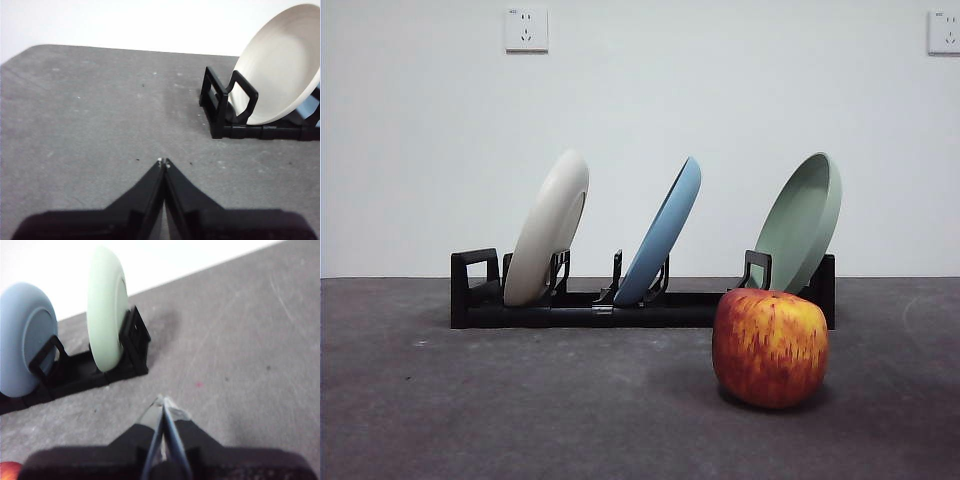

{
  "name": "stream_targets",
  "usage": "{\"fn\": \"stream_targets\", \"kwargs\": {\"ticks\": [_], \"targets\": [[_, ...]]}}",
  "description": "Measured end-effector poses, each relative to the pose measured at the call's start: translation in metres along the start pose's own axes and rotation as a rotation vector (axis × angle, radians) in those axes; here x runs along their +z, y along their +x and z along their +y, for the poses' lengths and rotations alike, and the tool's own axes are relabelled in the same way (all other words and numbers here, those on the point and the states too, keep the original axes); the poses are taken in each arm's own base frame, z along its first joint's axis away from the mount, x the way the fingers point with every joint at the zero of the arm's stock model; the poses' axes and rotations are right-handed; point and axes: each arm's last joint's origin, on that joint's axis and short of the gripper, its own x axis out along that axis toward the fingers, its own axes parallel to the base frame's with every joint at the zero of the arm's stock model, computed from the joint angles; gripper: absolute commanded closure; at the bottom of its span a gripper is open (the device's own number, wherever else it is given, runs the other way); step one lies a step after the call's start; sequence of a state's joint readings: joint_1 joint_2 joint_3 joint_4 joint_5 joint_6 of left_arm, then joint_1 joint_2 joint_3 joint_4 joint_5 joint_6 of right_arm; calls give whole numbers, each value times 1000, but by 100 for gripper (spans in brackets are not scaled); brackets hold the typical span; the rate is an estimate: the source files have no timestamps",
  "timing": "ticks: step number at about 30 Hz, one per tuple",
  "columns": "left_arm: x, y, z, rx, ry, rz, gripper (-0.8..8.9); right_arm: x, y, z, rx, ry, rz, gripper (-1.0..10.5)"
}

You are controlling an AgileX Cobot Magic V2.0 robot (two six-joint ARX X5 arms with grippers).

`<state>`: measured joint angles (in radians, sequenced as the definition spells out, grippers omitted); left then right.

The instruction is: Take the yellow plate from the plate rack,put the plate on the table,take the apple from the table,put the apple in the plate

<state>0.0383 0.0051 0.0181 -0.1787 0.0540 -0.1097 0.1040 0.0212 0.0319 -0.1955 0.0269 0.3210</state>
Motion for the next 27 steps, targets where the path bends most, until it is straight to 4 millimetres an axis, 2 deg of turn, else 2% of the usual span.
{"fn": "stream_targets", "kwargs": {"ticks": [4, 9, 14, 21, 27], "targets": [[7, -1, -1, -2, -75, 6, 821, 14, -3, 5, 2, 26, -6, 956], [31, -2, -4, -30, -151, 18, 822, 41, -5, 14, 3, 38, -5, 956], [57, 7, -8, -63, -170, 63, 822, 70, 1, 24, 17, 39, 31, 956], [112, 38, -17, -205, -175, 151, 821, 107, 28, 42, 134, 32, 163, 950], [147, 80, -23, -362, -182, 262, 821, 118, 60, 51, 225, 13, 378, 944]]}}
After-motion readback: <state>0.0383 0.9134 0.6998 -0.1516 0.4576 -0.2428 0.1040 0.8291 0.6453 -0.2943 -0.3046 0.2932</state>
